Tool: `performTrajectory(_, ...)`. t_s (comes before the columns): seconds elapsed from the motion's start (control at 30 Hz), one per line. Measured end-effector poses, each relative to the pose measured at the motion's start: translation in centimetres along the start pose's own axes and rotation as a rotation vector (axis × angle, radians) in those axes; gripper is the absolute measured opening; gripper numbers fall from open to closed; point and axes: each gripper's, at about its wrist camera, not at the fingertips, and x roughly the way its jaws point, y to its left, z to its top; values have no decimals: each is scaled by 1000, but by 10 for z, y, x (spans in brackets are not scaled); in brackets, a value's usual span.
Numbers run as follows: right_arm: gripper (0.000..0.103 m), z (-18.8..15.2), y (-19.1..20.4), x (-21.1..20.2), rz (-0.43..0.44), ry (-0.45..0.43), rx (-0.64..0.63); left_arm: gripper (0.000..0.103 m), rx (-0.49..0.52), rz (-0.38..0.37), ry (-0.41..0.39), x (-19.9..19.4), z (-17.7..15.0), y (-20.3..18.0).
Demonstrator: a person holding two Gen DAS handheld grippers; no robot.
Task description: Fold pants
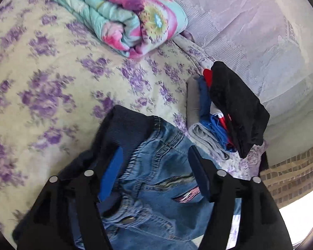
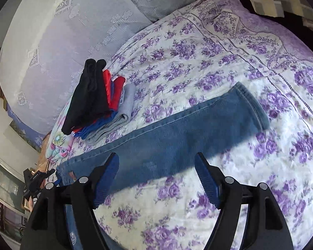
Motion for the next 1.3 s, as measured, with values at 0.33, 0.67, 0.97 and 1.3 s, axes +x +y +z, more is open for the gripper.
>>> performTrajectory(0.33, 76, -101, -21, -84, -40, 29, -6, 74, 169, 224, 27, -93, -63, 52)
performTrajectory(0.67, 76, -161, 7, -126, 86, 86, -15, 84, 189, 189, 92, -81, -95, 60)
performTrajectory(0.97, 76, -221, -9, -170, 57, 183, 125, 47, 210, 215, 60, -59, -84, 53)
performTrajectory(1.3, 59, -252, -69, -125, 144, 196, 405, 13, 107, 119, 31, -81, -82, 74)
